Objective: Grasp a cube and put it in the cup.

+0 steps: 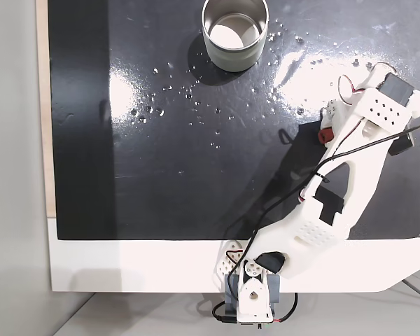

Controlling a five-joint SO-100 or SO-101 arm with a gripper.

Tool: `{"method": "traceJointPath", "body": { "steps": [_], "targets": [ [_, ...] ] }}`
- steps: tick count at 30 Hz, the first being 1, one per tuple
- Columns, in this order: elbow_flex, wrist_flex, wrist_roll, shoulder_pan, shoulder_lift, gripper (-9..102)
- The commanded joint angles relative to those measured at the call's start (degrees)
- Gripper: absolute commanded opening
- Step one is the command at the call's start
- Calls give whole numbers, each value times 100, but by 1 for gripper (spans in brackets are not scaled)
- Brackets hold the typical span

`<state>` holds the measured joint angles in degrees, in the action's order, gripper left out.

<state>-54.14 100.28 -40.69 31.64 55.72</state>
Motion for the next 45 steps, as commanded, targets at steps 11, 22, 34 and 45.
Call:
{"method": "traceJointPath", "body": {
  "steps": [11,22,34,45],
  "targets": [
    [-220,246,457,-545,2224,6],
    [-694,272,624,-826,3806,6],
    [334,272,1072,-1055,3331,6],
    [2628,272,2224,-1784,1854,6]
  ]
}}
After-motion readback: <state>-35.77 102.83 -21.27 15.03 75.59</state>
